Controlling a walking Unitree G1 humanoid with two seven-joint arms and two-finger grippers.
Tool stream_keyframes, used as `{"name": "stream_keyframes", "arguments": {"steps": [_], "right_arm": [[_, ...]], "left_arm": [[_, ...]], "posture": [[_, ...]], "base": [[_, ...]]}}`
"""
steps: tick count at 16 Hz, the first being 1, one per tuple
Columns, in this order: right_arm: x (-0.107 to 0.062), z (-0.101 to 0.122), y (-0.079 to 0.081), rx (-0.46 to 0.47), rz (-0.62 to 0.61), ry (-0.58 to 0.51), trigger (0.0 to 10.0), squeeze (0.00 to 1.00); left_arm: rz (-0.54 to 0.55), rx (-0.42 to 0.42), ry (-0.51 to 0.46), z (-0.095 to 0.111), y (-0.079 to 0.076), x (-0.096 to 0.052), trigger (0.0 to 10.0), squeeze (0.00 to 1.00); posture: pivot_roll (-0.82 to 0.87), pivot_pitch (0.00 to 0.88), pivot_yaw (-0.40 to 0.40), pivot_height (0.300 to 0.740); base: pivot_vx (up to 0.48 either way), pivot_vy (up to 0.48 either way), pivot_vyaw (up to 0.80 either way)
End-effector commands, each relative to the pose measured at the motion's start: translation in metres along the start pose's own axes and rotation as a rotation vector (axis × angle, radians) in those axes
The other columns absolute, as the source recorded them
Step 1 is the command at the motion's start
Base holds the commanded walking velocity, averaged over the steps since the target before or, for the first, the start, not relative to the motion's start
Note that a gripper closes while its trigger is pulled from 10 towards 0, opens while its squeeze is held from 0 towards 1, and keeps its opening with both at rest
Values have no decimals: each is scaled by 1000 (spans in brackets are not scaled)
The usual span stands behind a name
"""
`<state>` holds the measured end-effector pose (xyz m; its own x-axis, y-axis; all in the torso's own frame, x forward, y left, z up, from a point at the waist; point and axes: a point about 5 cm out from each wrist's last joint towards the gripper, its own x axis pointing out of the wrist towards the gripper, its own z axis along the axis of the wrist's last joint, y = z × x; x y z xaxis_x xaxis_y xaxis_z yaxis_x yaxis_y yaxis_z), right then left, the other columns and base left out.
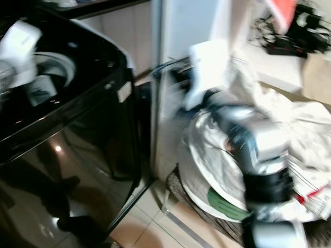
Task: Clothes washing
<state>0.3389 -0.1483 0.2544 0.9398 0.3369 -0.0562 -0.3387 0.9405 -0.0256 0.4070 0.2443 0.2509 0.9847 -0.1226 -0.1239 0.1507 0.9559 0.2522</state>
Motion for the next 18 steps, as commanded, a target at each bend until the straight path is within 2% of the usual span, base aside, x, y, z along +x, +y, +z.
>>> {"name": "stream_keyframes", "arguments": {"steps": [1,2,4,6,7,8,9,10,11,12,13,14,17,18], "right_arm": [[0,2,-16,-26,-100,-12,10000,1000],[-4,0,-35,-6,-194,-6,10000,1000],[-13,-9,-63,-3,-323,53,10000,1000],[-31,-26,-77,-64,-285,215,10000,1000],[-40,-29,-83,-115,-284,254,10000,1000],[-45,-29,-87,-115,-286,266,10000,1000],[-52,-31,-91,-83,-283,281,10000,1000],[-55,-31,-92,-75,-280,286,10000,1000],[-58,-34,-94,-57,-285,304,10000,1000],[-60,-35,-96,-62,-298,314,10000,1000],[-62,-41,-101,-53,-348,325,10000,1000],[-62,-47,-107,-50,-404,325,10000,1000],[-58,-60,-114,-55,-441,356,10000,1000],[-58,-68,-116,-66,-440,389,10000,0]], "left_arm": [[-82,-78,-173,18,-11,-2,10000,0],[-188,-131,-252,18,-33,-6,10000,0],[-320,-129,-355,12,-66,-24,10000,0],[-483,-105,-400,3,-100,-47,10000,0],[-482,-50,-387,-4,-107,-56,10000,0],[-496,-48,-398,-5,-113,-61,10000,0],[-565,-60,-441,-7,-129,-79,10000,0],[-600,-67,-455,-9,-135,-86,10000,0],[-659,-71,-463,-19,-145,-96,10000,0],[-669,-88,-448,-25,-148,-98,10000,0],[-712,-98,-401,-36,-158,-107,10000,0],[-725,-103,-385,-38,-164,-111,10000,0],[-710,-121,-381,-31,-167,-112,10000,0],[-754,-128,-389,-28,-171,-118,10000,0]], "posture": [[-25,0,40,740],[-31,0,42,740],[-34,0,43,740],[-25,0,34,740],[-29,0,37,740],[-31,0,37,740],[-34,0,38,740],[-34,0,37,740],[-35,0,35,740],[-37,0,36,740],[-40,0,36,740],[-38,0,33,740],[-30,0,26,740],[-23,0,20,740]], "base": [[0,0,0],[0,0,0],[0,0,0],[0,0,0],[0,0,0],[0,0,0],[0,0,0],[0,0,0],[0,0,0],[0,0,0],[0,0,0],[0,0,0],[0,0,0],[0,0,0]]}}
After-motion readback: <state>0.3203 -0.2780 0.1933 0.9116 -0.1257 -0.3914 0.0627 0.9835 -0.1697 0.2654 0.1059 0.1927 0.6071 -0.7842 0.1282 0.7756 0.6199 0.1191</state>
